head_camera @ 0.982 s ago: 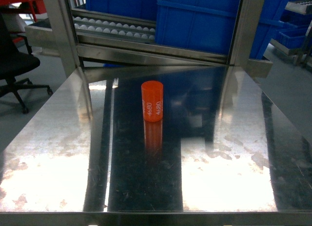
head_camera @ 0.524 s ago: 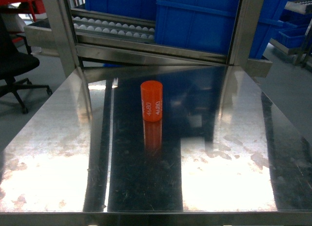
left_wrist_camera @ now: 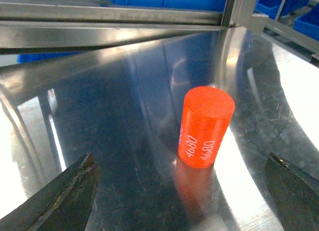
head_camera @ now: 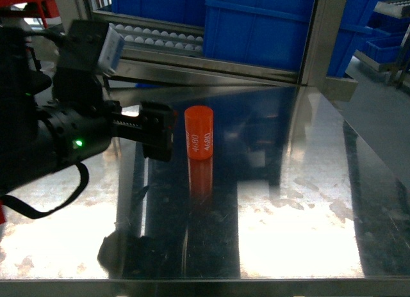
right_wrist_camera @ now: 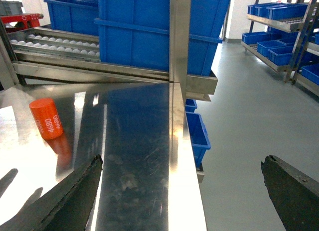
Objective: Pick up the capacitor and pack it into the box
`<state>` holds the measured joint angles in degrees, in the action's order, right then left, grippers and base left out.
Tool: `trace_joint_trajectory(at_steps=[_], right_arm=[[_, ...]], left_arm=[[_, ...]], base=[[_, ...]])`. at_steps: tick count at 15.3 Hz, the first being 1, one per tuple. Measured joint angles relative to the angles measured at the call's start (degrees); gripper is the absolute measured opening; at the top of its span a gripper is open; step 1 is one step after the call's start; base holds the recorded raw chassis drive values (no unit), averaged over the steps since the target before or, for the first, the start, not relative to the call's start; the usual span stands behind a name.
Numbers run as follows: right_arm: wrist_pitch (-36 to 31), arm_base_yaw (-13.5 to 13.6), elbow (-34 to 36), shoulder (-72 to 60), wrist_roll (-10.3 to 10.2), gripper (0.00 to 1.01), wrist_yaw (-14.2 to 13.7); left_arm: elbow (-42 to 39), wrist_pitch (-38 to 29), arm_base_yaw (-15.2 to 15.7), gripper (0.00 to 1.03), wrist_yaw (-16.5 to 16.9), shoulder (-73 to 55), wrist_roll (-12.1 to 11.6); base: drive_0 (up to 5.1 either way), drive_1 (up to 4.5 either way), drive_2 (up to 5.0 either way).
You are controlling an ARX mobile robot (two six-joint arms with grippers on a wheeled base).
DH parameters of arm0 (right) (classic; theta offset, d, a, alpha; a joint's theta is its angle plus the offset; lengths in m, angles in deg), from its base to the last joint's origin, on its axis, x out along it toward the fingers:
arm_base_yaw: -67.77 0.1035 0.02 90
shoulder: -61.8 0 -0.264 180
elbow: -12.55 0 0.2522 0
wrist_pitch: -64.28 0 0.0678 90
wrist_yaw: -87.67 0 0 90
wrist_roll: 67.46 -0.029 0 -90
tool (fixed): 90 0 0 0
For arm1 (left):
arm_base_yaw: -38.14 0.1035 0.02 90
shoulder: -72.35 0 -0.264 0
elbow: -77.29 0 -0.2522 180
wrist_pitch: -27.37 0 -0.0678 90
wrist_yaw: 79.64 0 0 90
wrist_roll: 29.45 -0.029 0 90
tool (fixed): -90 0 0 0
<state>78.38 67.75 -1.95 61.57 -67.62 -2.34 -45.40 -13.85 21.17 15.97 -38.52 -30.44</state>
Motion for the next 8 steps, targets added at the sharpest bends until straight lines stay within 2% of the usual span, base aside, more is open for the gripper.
trace_joint_trajectory(at_steps=[2, 3, 8], right_arm=[[0.0, 0.0, 0.0, 0.0, 0.0, 0.98, 0.0], [0.0, 0.0, 0.0, 0.0, 0.0, 0.98, 0.0], [0.0, 0.0, 0.0, 0.0, 0.0, 0.98, 0.0]], left_arm=[[4.7, -1.4, -0.9, 0.98, 0.2, -6.5, -2.1], [6.9, -1.6, -1.3, 0.98, 0.6, -8.8, -2.3], [19.7, 1.3, -3.0, 0.98, 0.5, -20.1, -1.0]], base=[[0.0, 0.00, 0.0], [0.0, 0.00, 0.0], [0.0, 0.00, 0.0]])
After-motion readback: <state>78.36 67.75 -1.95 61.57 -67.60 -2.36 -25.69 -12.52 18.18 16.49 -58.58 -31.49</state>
